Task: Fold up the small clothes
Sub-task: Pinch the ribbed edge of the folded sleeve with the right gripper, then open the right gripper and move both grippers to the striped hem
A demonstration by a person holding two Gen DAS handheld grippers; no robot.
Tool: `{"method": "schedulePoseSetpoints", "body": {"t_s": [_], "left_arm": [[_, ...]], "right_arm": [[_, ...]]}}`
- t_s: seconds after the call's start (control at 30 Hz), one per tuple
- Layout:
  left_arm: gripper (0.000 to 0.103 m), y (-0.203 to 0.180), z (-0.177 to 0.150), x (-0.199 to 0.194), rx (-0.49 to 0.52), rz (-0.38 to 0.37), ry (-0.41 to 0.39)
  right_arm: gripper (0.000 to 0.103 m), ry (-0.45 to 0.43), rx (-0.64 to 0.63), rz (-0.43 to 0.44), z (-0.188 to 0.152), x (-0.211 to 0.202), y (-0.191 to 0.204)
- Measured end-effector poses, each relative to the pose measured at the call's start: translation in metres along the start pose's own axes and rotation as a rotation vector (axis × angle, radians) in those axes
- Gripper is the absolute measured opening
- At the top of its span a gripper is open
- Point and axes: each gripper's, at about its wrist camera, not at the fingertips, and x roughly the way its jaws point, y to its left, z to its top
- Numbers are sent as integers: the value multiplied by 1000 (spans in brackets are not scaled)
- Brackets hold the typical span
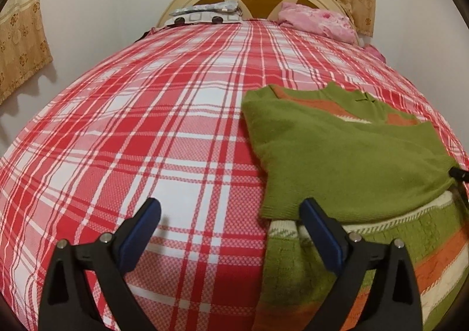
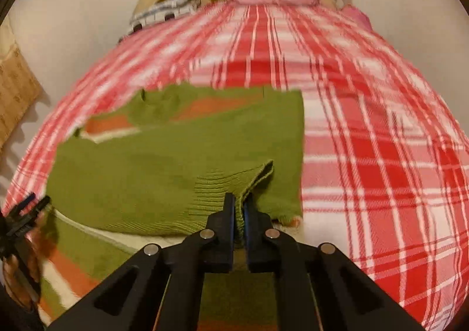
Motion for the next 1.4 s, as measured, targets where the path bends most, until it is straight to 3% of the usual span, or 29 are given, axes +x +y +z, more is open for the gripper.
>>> {"method": "schedulePoseSetpoints", "body": {"t_s": [0.2, 0.33, 0.37, 0.43, 0.5, 0.57, 0.7, 0.9, 1.4], "left_arm": [[100, 12, -1, 1, -58, -25, 7], [101, 12, 0, 4, -61, -22, 19], [101, 11, 0, 4, -55, -18, 21], [103, 8, -1, 5, -43, -8, 27], [103, 5, -1, 8, -25, -1, 40], [103, 4, -1, 9, -17, 9, 46], [103, 1, -2, 10, -2, 18, 55], [103, 0, -2, 13, 7, 15, 71], [103, -12, -3, 6, 69, 23, 76]], "right_arm": [[9, 17, -16, -48, 0, 4, 4], [13, -33, -81, -172, 8, -16, 19], [14, -44, -91, -169, 9, -19, 23], [23, -54, -124, -123, 12, -22, 40], [55, -44, -156, -93, 13, -19, 56], [55, -56, -167, -14, 12, -14, 72], [55, -36, -182, 33, 10, 3, 96], [55, 25, -189, 25, -3, 27, 110], [55, 0, -141, 5, -23, 7, 80]]}}
